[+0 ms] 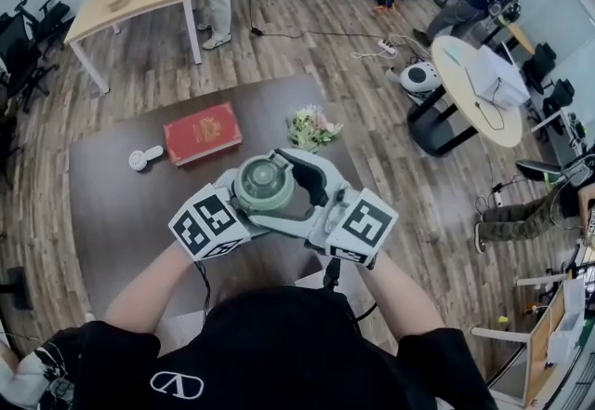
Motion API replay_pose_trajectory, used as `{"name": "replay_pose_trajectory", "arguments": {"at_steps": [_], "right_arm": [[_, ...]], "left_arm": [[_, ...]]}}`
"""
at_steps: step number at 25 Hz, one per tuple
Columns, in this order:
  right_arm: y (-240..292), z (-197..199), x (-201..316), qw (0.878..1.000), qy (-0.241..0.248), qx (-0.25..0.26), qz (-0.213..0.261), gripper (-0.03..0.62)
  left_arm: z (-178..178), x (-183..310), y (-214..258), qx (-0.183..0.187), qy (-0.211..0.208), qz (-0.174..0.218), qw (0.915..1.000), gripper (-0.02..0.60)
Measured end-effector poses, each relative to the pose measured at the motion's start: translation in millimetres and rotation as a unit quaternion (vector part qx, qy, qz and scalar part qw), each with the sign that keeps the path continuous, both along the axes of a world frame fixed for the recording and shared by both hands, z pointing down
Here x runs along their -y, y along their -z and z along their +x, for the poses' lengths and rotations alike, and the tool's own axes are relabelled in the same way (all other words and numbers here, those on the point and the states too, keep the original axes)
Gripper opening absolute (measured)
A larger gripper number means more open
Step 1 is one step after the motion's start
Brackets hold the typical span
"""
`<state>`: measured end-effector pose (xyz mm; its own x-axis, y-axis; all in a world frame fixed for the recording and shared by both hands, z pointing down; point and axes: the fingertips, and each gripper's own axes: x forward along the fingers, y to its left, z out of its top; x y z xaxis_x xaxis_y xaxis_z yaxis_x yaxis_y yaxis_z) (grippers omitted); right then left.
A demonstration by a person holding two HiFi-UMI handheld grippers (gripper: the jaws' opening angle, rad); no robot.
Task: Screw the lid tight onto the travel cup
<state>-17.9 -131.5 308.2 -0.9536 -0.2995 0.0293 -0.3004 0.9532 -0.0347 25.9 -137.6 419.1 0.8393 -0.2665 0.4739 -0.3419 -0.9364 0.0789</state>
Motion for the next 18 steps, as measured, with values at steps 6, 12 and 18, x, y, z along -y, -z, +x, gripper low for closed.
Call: {"name": "replay_pose_trajectory", "arguments": {"at_steps": [6, 12, 18], "right_arm": [[-7.1, 15.2, 19.5, 0.955, -0.293, -0.008, -0.035, 0.436], [-11.8, 19.9, 18.3, 0.952, -0.305, 0.0, -0.039, 0.44], [1.3, 13.2, -2.2, 0.999, -0.04, 0.008, -0.008, 0.443]], "left_arm": [[3.3, 15.8, -2.4, -0.003, 0.054, 0.013, 0.9985, 0.388], [9.8, 11.2, -6.6, -0.019, 0.047, -0.003, 0.9987, 0.39], [9.8, -12.0, 3.3, -0.034, -0.036, -0.028, 0.9984, 0.39]]}}
